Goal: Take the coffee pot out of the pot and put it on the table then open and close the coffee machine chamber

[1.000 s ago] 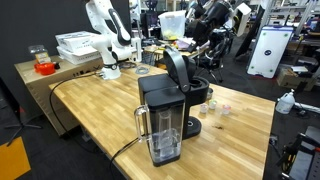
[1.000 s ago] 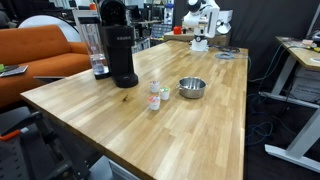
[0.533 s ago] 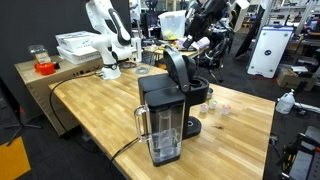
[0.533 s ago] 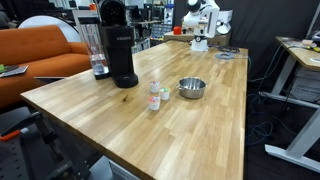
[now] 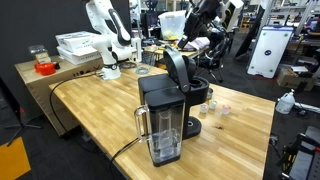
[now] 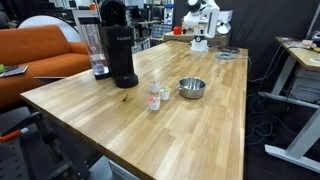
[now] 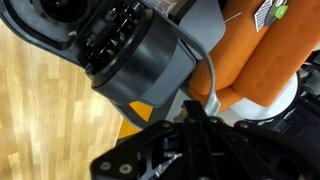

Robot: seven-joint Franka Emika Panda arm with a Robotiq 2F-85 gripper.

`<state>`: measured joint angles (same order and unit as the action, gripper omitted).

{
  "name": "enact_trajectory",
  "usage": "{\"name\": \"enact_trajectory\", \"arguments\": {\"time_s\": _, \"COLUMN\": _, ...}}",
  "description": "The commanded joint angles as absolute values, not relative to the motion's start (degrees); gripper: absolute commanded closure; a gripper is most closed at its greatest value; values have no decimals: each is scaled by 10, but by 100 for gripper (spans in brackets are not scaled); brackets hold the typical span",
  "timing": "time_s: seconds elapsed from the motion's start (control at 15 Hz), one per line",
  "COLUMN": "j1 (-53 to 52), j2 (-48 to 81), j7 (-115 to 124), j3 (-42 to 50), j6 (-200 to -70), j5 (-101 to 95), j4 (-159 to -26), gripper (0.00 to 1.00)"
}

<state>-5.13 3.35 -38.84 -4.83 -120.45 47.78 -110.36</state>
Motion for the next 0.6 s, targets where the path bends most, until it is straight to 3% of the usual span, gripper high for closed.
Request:
{"name": "enact_trajectory", "arguments": {"time_s": 0.0, "j1": -48, "j2": 57, "j7": -401, "j3": -54, "j6": -1172, "j5": 475, "j4": -1064, "gripper": 100}}
{"name": "enact_trajectory", "arguments": {"time_s": 0.53, "j1": -49, "j2": 74, "j7": -399, "j3": -65, "j6": -1144, "j5": 468, "j4": -1027, "gripper": 100}}
